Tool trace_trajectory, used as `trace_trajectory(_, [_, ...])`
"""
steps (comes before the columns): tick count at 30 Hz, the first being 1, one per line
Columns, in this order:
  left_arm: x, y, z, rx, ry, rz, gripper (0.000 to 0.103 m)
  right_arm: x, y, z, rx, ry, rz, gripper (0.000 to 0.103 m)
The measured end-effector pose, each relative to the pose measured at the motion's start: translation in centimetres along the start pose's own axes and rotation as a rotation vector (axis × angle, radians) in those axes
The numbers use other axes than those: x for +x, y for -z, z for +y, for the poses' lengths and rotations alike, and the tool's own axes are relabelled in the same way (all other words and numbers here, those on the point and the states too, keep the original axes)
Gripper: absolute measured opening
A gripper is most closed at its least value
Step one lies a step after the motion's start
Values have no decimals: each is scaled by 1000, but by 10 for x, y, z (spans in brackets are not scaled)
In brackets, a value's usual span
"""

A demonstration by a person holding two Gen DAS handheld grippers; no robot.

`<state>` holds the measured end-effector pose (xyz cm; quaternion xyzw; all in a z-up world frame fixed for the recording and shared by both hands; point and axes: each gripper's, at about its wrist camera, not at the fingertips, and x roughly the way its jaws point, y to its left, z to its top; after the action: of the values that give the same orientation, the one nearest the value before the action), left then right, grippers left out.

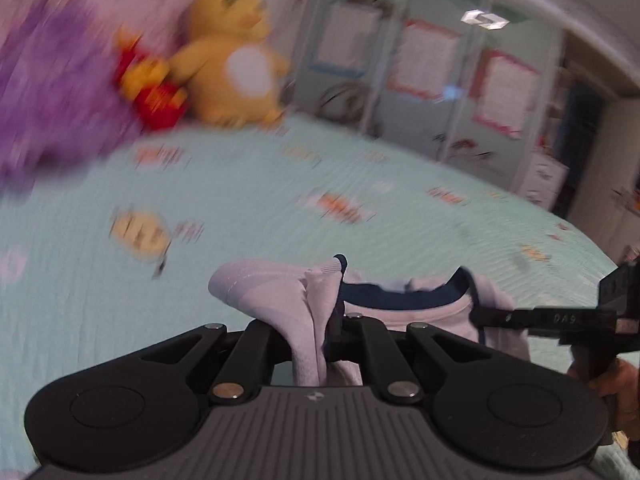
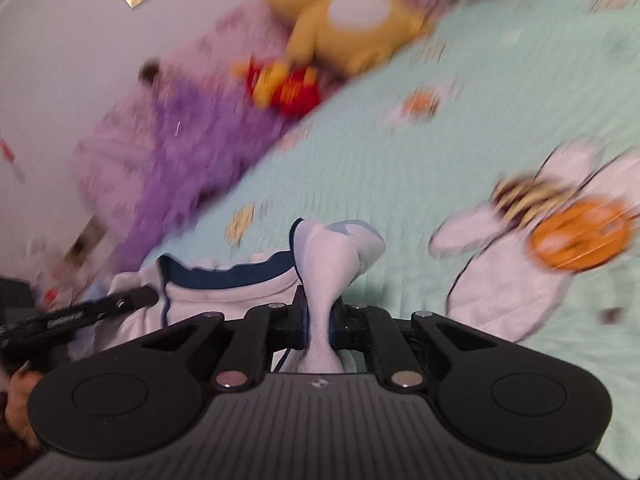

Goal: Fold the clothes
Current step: 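Grasp the white navy-trimmed shirt with the left gripper and lift it, then lower the held white shirt onto the quilt and open the left gripper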

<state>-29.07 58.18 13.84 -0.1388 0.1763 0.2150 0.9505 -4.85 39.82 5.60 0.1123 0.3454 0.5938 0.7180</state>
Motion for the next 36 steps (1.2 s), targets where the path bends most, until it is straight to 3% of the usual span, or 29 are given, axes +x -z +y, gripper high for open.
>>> trace_trajectory(7, [-76,-42,-82,144,176,-216,5,-178,-10,89,-224,167,-318,8])
trace_trajectory(13, [-137,-62,-151,243,315,-376,5,-322,3,176,-458,342,-478,8])
trace_trajectory(18, [-189,-79,-209,326,431,-509,5,-385,7,224,-627,526,-524,8])
trace_trajectory(20, [-153,-65,-212,344,428,-445,5,-394,5,225,-658,584,-526,8])
trace_trajectory(25, [-38,-21,-212,380,397,-231,6,-379,-7,163,-570,637,-469,8])
trace_trajectory(30, [76,22,-212,413,364,-17,14,-299,-7,20,-412,652,-291,12])
trace_trajectory(33, [145,49,-213,431,342,112,19,-249,7,-88,-155,622,-133,16])
trace_trajectory(34, [168,57,-213,437,335,154,19,-247,12,-114,-31,614,-129,16])
trace_trajectory(35, [191,66,-213,443,327,197,30,-253,19,-130,61,592,-168,17])
trace_trajectory(36, [196,67,-205,418,325,190,39,-263,26,-139,114,564,-223,17])
